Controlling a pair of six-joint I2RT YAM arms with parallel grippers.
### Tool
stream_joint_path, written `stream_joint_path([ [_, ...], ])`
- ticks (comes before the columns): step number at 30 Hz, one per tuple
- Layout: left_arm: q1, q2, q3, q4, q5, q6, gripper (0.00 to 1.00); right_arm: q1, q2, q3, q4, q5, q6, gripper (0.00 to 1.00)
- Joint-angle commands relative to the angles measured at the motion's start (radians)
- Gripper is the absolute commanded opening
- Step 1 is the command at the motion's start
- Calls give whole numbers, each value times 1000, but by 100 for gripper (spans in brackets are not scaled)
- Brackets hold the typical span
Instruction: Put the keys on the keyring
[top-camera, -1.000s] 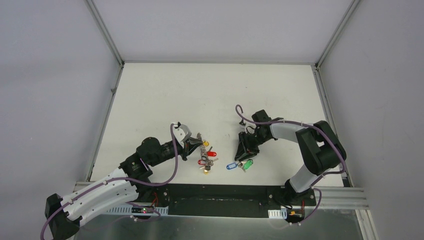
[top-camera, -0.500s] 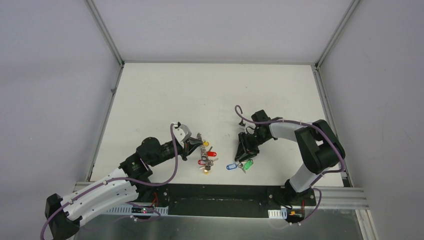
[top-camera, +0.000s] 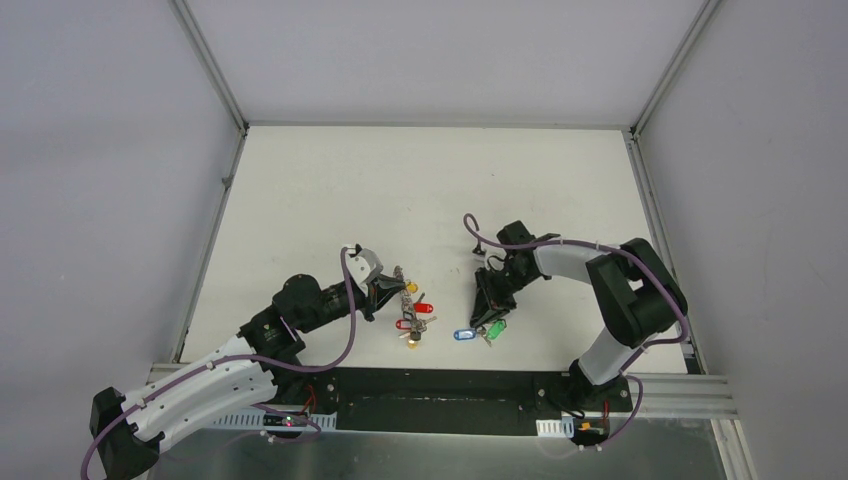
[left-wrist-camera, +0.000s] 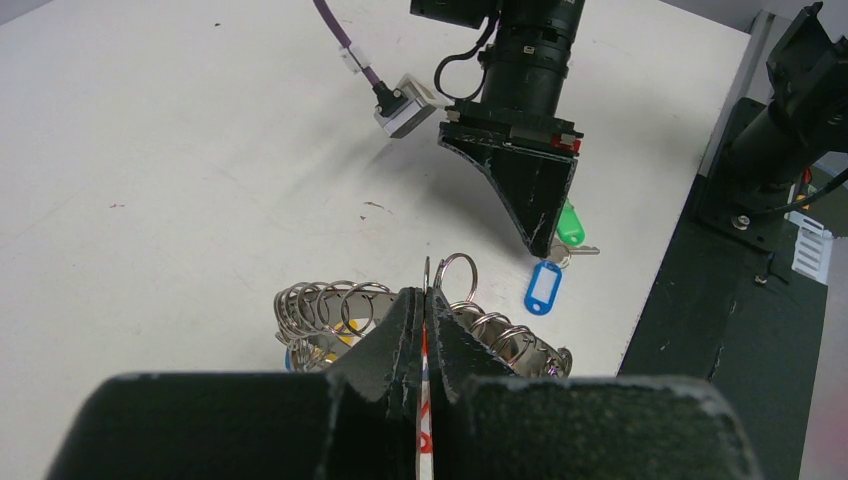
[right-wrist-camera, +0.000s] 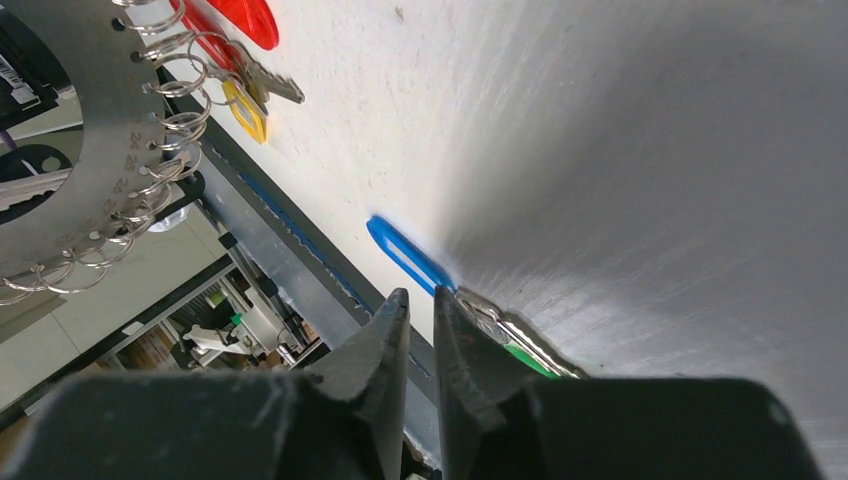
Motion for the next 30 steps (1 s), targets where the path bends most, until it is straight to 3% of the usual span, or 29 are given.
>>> stream_joint_path([
  [1, -3, -20, 50, 61, -15, 10, 0, 22, -5, 44, -53, -9, -18, 16],
  [9, -3, -18, 50, 62, -14, 5, 0, 57, -80, 75, -130, 144, 18, 29],
  [16, -3, -18, 51, 61, -19, 6, 0, 60, -240, 56, -172, 319, 154, 32],
  [30, -3, -16, 56, 59, -17, 6, 0, 45, -370, -153, -16, 256, 627, 24],
])
